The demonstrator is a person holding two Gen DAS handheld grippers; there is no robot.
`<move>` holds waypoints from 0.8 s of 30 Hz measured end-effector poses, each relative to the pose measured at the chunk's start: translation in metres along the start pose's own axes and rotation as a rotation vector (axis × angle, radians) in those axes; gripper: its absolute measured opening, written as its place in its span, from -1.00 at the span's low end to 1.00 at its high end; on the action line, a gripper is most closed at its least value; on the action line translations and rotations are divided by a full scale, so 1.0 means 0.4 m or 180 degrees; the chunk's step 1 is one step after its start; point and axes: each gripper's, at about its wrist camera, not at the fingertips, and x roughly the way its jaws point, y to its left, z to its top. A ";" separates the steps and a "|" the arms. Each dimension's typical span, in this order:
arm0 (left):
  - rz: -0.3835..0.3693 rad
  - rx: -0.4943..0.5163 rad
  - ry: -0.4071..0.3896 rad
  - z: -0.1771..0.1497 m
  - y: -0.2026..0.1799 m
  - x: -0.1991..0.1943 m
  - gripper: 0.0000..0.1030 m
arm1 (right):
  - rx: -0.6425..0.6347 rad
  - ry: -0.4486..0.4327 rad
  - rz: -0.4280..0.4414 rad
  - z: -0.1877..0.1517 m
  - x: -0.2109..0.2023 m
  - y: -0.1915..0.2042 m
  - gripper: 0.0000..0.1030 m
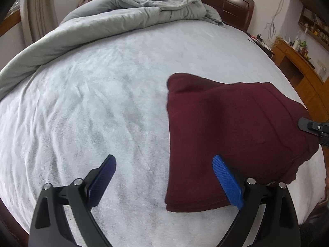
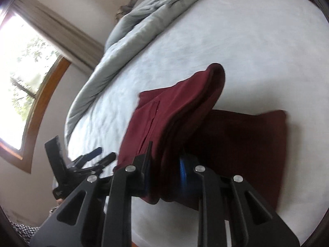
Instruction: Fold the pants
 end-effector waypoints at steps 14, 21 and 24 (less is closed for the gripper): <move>0.0018 0.0118 0.0186 -0.019 -0.057 0.051 0.85 | 0.0171 0.0254 -0.0532 -0.071 0.017 -0.149 -0.10; -0.0028 0.0169 0.0182 -0.014 -0.082 0.049 0.85 | 0.0317 0.0089 -0.0580 0.074 0.041 -0.161 0.09; -0.0047 0.0210 0.0168 -0.011 -0.094 0.046 0.85 | 0.0416 0.0137 -0.0656 0.109 0.082 -0.191 0.09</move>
